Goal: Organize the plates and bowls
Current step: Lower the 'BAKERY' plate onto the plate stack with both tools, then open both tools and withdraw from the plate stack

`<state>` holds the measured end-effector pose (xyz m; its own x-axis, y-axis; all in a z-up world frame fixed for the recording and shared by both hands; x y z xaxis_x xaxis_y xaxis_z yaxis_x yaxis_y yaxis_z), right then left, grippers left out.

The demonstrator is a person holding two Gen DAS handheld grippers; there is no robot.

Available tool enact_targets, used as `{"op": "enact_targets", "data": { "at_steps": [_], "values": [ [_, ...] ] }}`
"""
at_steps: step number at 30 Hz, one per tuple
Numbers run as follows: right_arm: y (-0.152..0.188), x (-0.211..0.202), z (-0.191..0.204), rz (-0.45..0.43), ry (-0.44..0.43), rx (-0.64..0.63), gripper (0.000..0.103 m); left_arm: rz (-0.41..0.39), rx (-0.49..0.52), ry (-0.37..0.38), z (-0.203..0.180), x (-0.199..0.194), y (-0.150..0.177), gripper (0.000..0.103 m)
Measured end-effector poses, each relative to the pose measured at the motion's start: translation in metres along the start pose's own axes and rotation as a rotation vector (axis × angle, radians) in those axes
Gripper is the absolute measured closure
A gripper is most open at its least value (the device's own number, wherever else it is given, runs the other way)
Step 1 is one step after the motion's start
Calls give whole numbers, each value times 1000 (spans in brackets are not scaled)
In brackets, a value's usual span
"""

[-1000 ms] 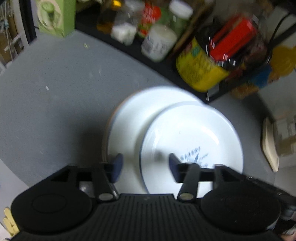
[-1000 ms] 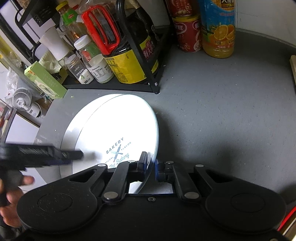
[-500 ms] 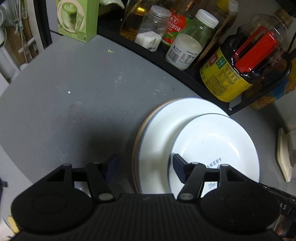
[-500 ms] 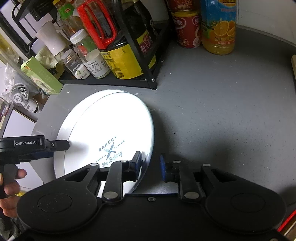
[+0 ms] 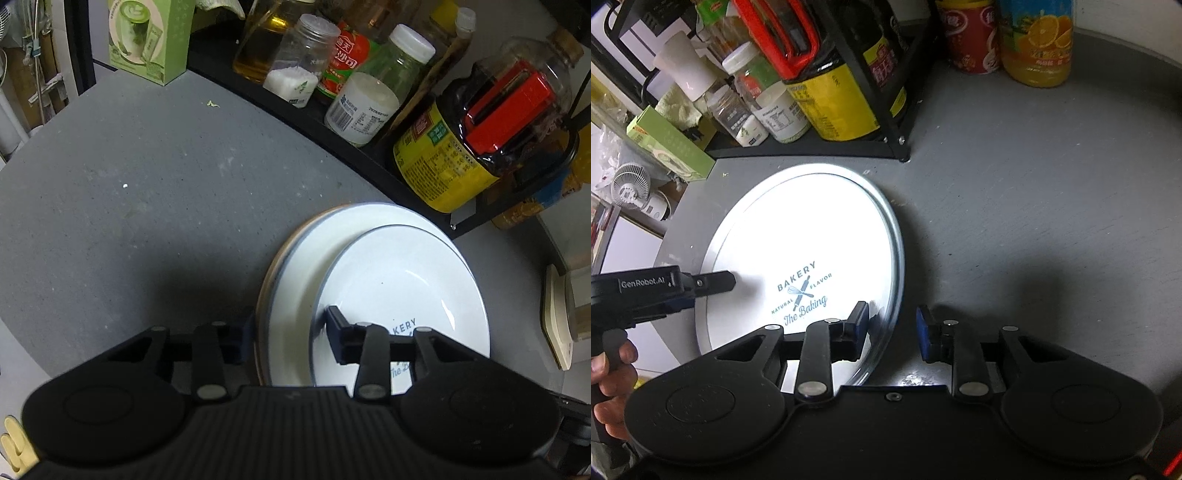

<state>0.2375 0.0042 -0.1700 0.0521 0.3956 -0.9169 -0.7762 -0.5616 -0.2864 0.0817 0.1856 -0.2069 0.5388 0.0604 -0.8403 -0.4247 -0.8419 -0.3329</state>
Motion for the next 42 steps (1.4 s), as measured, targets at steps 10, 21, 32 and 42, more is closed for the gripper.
{"op": "enact_targets", "data": {
  "at_steps": [10,21,32,42],
  "values": [
    [-4,3,4,5,-2,-7,77,-8,0,-4,0,-1,-5,68],
    [-3,-5,5,18,-12,-11,65,0,32,-70,-12,-2,-9,65],
    [-3,-55,-9,-107,-37,0,20,-50,43,-107,-43,-15,-5,45],
    [11,-98,-36,-211,-15,40,0,-83,184,-45,-101,-34,7,42]
  ]
}}
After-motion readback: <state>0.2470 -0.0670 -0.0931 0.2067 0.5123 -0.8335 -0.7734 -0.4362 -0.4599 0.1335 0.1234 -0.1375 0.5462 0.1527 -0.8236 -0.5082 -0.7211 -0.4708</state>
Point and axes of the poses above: each gripper's, at about its wrist camera, not at the fingertips, and x roughly the way its jaws point, z to its left, y to its underside, the point moved 1 cm from there along x, roughly the way its jaws point, and after that the axes turned 7 degrees about y, right-handed, at the moved point
